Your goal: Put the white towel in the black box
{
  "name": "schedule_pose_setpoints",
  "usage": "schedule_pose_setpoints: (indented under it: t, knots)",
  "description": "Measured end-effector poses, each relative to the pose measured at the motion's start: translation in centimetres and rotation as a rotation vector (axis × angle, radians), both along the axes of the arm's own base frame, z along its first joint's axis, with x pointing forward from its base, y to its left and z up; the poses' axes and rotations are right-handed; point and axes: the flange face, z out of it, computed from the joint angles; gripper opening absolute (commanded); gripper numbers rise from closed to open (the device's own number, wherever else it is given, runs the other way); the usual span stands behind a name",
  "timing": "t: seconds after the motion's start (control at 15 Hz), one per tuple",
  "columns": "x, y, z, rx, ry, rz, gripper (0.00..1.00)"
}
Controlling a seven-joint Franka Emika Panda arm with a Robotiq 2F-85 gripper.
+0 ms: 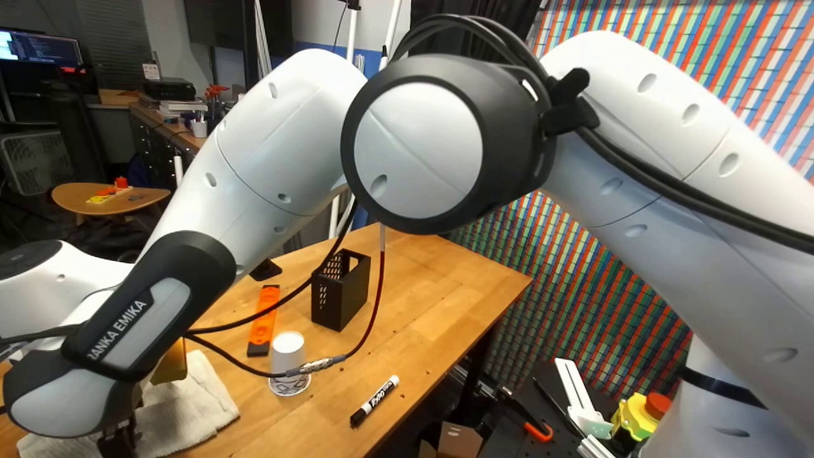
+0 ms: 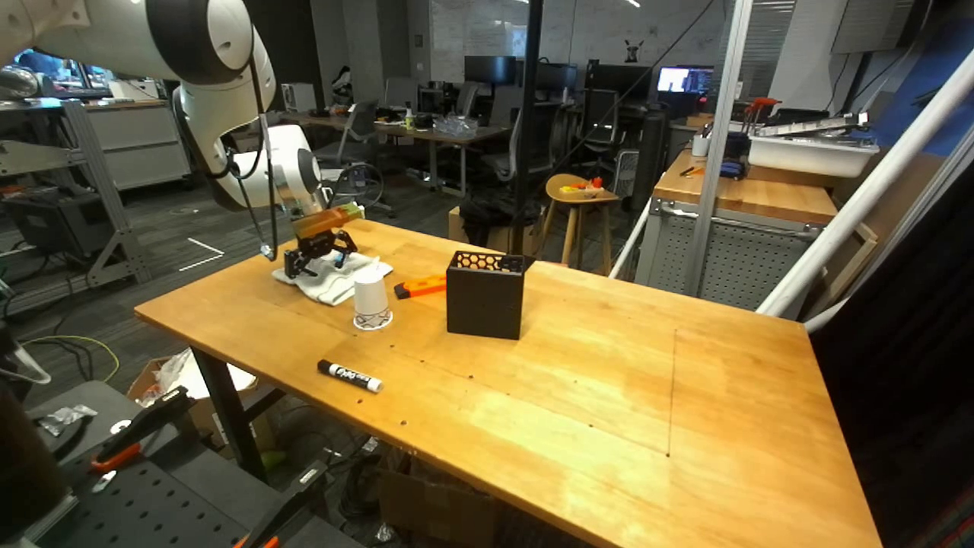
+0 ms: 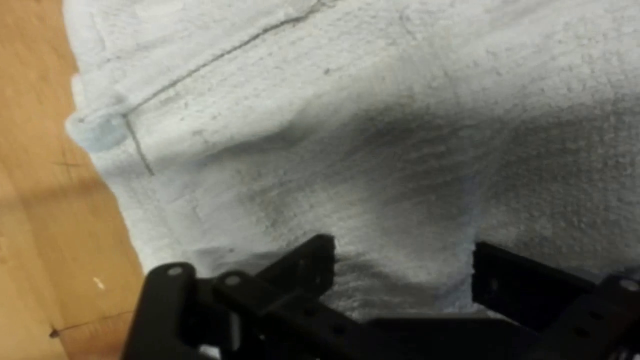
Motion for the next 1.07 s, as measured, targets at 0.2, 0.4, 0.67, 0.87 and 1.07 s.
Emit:
schedule_pose_setpoints:
  t: [0.2,0.4,0.67,0.87,1.07]
  knots:
    - [-0.3,0.5,0.2,0.006,0.003,0.005,0.20]
    - [-0.4,0.9,0.8,0.013,0.000,0.010,0.00]
    - [0.0,1.2,3.0,0.021,-0.022,0.005,0.00]
    - [0.4,1.0,5.9,0.020,-0.041,-0.016,0.00]
    - [0.9,0.3,9.5,0.002,-0.056,-0.058,0.00]
